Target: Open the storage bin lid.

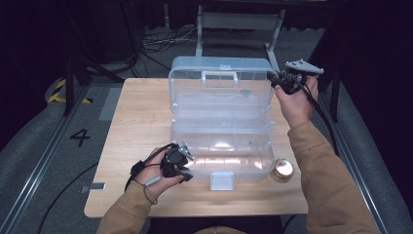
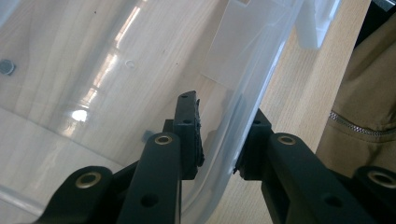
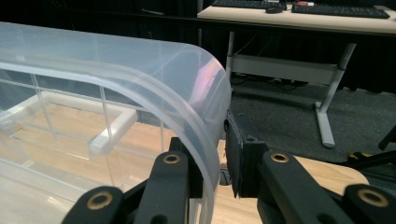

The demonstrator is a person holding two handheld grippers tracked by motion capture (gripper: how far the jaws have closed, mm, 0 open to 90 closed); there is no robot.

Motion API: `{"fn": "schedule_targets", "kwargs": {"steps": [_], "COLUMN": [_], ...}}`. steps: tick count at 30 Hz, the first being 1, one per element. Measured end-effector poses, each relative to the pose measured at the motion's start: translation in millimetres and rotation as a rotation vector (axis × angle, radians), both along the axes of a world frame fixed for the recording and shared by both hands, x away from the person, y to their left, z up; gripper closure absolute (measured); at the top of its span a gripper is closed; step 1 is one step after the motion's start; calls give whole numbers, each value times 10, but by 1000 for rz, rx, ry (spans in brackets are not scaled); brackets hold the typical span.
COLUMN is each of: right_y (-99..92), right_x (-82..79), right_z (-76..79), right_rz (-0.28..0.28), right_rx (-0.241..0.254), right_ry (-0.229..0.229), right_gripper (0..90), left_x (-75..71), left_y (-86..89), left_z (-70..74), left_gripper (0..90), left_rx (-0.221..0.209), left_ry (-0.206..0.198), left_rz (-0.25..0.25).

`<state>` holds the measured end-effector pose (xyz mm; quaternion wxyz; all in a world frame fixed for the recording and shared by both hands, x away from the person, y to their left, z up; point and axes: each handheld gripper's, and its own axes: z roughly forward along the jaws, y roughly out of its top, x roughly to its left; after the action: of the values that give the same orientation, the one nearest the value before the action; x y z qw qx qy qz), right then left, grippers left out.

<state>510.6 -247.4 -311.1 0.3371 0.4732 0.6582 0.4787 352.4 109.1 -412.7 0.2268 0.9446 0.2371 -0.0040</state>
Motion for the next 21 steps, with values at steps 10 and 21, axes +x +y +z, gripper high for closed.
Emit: {"fn": "schedule_targets", "kwargs": {"steps": [10, 21], "right_y": [-26, -41], "right_x": [190, 386], "right_z": [-38, -97], "right_rz": [16, 27], "right_rx": [18, 48], "right_ry": [30, 70], "right_gripper": [784, 787], "left_x": [-3, 1], "left_y": [0, -3], "left_z": [-2, 1], "left_gripper": [741, 737], "left_rx": [-1, 3], "left_ry": [0, 9], "left_rz": [4, 9]}}
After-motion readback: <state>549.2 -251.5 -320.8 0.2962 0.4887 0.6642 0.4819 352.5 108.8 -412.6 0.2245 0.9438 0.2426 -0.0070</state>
